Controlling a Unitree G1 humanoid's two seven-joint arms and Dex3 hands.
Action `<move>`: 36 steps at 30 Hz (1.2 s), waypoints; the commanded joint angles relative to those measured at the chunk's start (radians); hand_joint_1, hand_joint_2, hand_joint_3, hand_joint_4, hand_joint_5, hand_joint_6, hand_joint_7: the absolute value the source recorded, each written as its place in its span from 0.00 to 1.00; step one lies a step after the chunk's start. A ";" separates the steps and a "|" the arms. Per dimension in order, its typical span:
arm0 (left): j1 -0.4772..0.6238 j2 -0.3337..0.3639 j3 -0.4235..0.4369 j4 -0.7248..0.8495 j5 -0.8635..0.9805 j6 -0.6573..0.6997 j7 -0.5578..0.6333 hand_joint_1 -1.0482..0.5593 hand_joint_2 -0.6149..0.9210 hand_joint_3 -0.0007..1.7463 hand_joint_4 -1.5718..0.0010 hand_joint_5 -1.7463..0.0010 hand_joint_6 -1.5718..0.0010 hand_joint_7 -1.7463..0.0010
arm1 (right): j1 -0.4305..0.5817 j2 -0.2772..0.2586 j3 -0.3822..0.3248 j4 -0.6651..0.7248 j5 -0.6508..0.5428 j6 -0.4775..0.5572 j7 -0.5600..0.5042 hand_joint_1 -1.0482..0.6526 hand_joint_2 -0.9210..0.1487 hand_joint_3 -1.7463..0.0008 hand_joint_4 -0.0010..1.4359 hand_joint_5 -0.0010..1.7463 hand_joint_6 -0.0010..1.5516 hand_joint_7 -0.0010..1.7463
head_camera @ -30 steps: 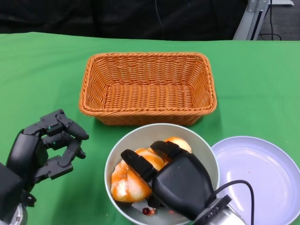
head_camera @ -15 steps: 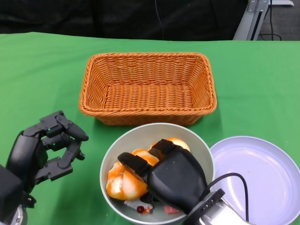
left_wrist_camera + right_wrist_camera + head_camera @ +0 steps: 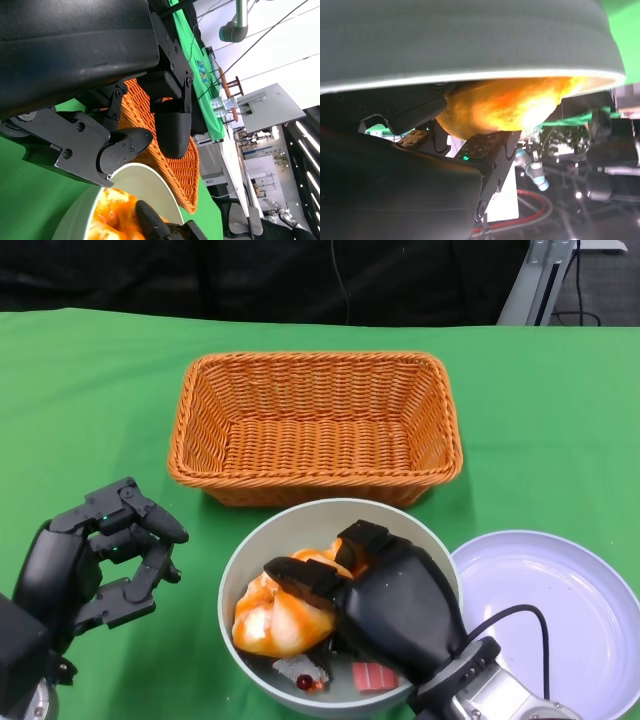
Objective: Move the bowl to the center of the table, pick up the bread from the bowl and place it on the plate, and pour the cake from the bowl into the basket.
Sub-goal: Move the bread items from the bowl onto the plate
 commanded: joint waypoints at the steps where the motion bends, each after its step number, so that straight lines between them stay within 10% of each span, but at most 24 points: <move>1: -0.011 0.013 0.010 0.017 0.005 -0.026 0.010 0.61 0.84 0.53 0.53 0.09 0.55 0.23 | -0.008 -0.017 -0.031 0.010 0.043 -0.023 -0.014 0.44 0.03 1.00 0.53 0.79 0.78 0.01; 6: -0.014 0.010 0.010 0.025 0.011 -0.033 0.020 0.60 0.84 0.52 0.52 0.09 0.54 0.24 | 0.004 -0.016 -0.060 -0.026 0.094 -0.045 -0.004 0.47 0.04 1.00 0.49 0.86 0.78 0.06; 9: -0.013 0.012 0.008 0.024 0.020 -0.032 0.028 0.60 0.84 0.52 0.52 0.09 0.54 0.24 | 0.018 -0.019 -0.075 -0.063 0.126 -0.053 0.031 0.47 0.02 1.00 0.48 0.89 0.53 0.49; 18: -0.015 0.015 0.008 0.030 0.030 -0.034 0.036 0.60 0.84 0.52 0.53 0.09 0.55 0.24 | 0.084 0.003 -0.139 -0.198 0.266 -0.081 0.146 0.49 0.00 0.98 0.55 0.74 0.63 0.30; 36: -0.020 0.019 0.008 0.045 0.037 -0.043 0.041 0.60 0.85 0.50 0.52 0.11 0.54 0.25 | 0.155 0.045 -0.232 -0.303 0.431 -0.123 0.262 0.51 0.00 0.95 0.57 0.77 0.62 0.37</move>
